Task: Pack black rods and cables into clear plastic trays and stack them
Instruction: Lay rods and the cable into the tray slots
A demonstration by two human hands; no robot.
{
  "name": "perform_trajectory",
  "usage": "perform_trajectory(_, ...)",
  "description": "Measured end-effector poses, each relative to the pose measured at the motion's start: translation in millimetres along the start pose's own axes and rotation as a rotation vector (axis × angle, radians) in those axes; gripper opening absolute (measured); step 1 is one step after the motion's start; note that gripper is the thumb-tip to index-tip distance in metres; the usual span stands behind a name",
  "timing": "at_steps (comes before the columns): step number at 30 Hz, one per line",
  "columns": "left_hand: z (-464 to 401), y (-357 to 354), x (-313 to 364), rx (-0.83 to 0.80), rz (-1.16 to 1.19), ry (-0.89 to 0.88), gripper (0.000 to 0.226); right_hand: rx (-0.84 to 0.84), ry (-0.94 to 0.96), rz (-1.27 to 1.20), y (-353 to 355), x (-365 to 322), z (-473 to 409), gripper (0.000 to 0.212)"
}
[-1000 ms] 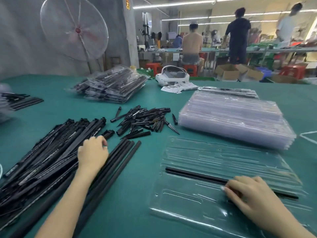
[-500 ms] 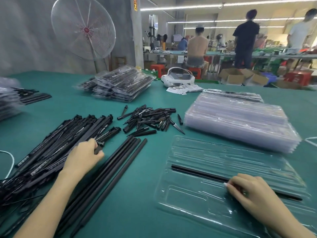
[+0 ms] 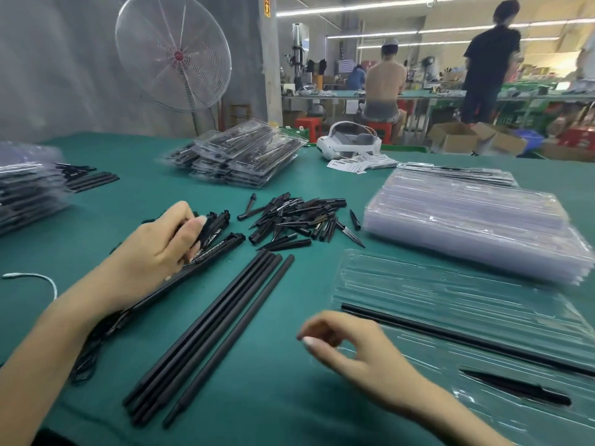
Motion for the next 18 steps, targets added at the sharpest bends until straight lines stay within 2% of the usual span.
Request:
perform_trajectory(1,0,-1,5,-0.015,0.107,0.008,0.042,-0.056,-0.02,-0.097,-19,-7,-9,0.016)
perform_trajectory(4,-1,0,8,-0.048,0.396,0.078,0.039,-0.224,-0.099,-0.34,-74,-30,-38,0.056)
perform_trajectory(6,-2,0,6,-0.04,0.481,0.11,0.037,-0.308,-0.144,-0.505,-108,-48,-56,0.078)
perform_trajectory(7,-1,-2,3,-0.038,0.497,0.121,0.037,-0.339,-0.144,-0.576,-123,-60,-66,0.081)
perform_trajectory(8,1,-5,-2,-0.04,0.509,0.134,0.04,-0.351,-0.122,-0.648,-135,-74,-75,0.077)
perform_trajectory(10,7,-9,-16,-0.089,0.523,0.176,0.046,-0.277,-0.086,-0.802,-148,-91,-93,0.052)
perform_trajectory(13,17,-2,-42,-0.187,0.478,0.182,0.047,-0.092,-0.239,-0.949,-159,-79,-105,0.01)
perform_trajectory(14,21,7,-54,-0.167,0.403,0.177,0.04,-0.066,-0.322,-0.995,-164,-71,-104,0.005)
perform_trajectory(16,31,30,-84,-0.049,0.161,0.188,0.016,-0.04,-0.447,-1.09,-174,-56,-100,0.009)
perform_trajectory(17,39,35,-99,-0.045,0.039,0.198,0.008,-0.023,-0.487,-1.078,-178,-48,-96,0.011)
perform_trajectory(18,50,32,-113,-0.108,-0.064,0.208,0.009,-0.027,-0.519,-1.01,-181,-42,-92,0.014)
Point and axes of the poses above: each hand's wrist, its own z-axis away from the middle knuckle, its own y-axis out of the back of the hand, x = y × z, the point moved 9 cm from there along -z, towards the middle knuckle, and after that the axes turned 1 degree about -z, right-handed, at the moved point
